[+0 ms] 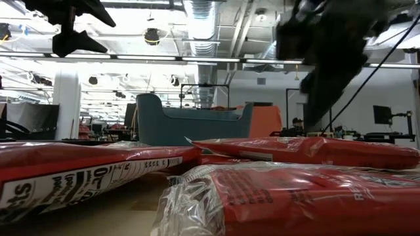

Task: Sort popcorn bags into baskets
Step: Put the red popcorn bag into the blue bin

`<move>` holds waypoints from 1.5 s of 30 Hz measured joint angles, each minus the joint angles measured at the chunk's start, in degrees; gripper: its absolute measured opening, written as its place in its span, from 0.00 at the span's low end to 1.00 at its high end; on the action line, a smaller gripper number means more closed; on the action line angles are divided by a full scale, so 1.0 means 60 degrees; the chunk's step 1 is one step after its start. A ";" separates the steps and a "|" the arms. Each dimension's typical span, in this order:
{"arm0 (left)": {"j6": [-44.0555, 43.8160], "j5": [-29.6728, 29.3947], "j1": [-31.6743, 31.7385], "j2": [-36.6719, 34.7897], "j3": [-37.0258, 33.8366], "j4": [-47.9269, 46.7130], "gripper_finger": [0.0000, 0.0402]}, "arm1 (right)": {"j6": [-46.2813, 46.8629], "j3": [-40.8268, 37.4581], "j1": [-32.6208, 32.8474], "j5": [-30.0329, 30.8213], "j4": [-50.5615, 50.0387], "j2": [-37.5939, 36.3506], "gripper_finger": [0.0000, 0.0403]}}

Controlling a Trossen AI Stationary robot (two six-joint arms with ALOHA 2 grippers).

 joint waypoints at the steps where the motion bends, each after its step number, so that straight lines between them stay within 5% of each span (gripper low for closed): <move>1: -0.0018 -0.0061 0.0002 0.0001 0.0000 -0.0009 0.76 | -0.0177 -0.0053 -0.0131 -0.0123 0.0307 0.0184 0.61; 16: -0.0221 -0.0229 0.0002 0.0803 -0.0004 0.0020 0.76 | -0.1117 -0.0051 -0.0415 -0.1716 0.2084 0.1958 0.57; 27: -0.0363 -0.0119 -0.0002 0.1060 -0.0004 0.0092 0.76 | -0.1213 -0.0070 -0.0685 -0.2178 0.1968 0.2009 0.04; 45: -0.0361 0.0160 0.0001 0.1056 -0.0004 0.0259 0.76 | -0.0985 -0.0077 -0.1542 -0.2090 0.0963 0.0169 0.02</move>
